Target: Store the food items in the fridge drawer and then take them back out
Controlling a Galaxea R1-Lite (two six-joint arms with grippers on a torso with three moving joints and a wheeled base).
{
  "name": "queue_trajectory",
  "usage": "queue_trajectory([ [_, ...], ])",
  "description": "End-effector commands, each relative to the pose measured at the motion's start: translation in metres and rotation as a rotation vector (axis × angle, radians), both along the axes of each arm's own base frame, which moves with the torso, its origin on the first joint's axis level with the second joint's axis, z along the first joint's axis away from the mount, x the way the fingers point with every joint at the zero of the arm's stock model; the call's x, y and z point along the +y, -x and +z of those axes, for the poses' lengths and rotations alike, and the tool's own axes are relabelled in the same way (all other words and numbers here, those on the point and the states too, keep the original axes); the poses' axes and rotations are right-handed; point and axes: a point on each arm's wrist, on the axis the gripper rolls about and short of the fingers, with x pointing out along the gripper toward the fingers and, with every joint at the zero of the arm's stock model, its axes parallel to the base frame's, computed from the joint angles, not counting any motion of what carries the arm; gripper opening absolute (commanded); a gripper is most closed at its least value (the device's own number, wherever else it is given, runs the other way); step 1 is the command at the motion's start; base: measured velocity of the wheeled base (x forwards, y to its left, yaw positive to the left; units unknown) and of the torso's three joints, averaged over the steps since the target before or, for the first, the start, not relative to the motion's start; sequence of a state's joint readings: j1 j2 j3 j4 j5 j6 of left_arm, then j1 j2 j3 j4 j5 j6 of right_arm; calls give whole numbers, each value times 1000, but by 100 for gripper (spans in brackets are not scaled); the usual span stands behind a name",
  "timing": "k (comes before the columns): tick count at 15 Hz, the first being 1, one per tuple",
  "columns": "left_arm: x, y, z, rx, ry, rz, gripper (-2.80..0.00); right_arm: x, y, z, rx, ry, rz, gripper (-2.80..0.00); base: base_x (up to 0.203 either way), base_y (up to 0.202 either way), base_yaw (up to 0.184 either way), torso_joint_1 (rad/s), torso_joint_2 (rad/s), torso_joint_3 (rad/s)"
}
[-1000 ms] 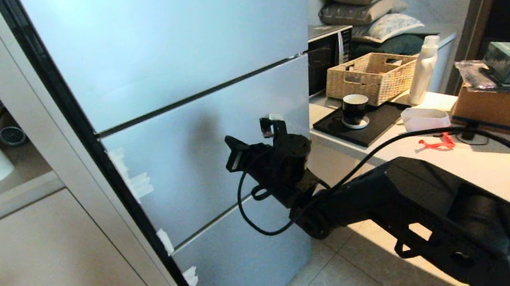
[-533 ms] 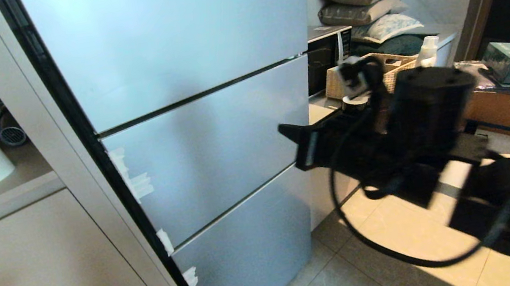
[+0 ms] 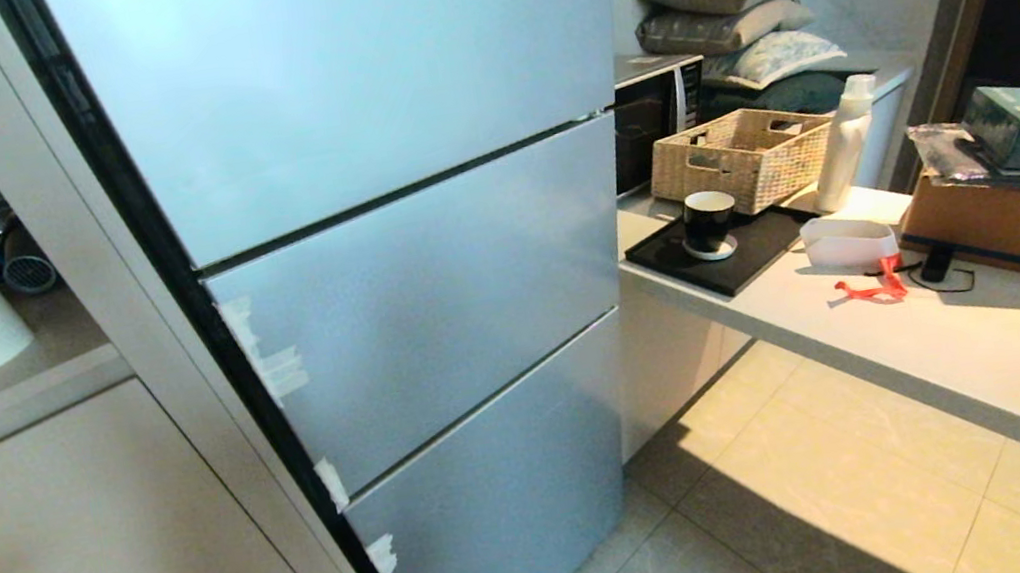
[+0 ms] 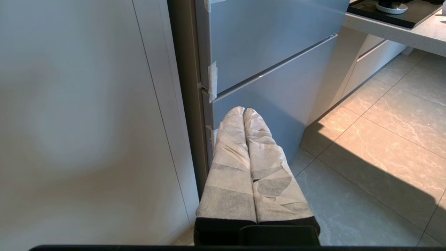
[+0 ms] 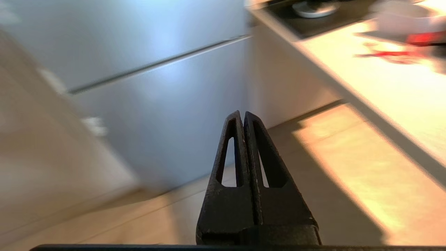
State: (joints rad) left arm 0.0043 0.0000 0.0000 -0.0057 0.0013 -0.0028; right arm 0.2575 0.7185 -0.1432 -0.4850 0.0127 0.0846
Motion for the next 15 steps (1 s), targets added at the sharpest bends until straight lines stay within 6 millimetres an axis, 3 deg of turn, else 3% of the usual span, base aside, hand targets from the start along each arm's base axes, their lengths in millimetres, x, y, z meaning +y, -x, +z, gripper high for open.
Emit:
queue_trajectory([
  [1, 0, 0, 0, 2, 0, 1, -280, -14, 50, -27, -152, 9, -88, -280, 0, 0, 0, 0, 0, 0],
  [4, 0, 0, 0, 2, 0, 1, -280, -17, 61, -67, 69, 77, -168, -280, 0, 0, 0, 0, 0, 0],
  [6, 0, 0, 0, 1, 0, 1, -280, -17, 64, -78, 182, 120, -175, -280, 0, 0, 0, 0, 0, 0],
  [9, 0, 0, 0, 1, 0, 1, -280, -17, 67, -78, 119, 133, -232, -280, 0, 0, 0, 0, 0, 0],
  [13, 0, 0, 0, 0, 0, 1, -280, -16, 84, -81, -101, 121, -262, -280, 0, 0, 0, 0, 0, 0],
  [15, 0, 0, 0, 1, 0, 1, -280, -16, 85, -81, -102, 106, -270, -280, 0, 0, 0, 0, 0, 0],
])
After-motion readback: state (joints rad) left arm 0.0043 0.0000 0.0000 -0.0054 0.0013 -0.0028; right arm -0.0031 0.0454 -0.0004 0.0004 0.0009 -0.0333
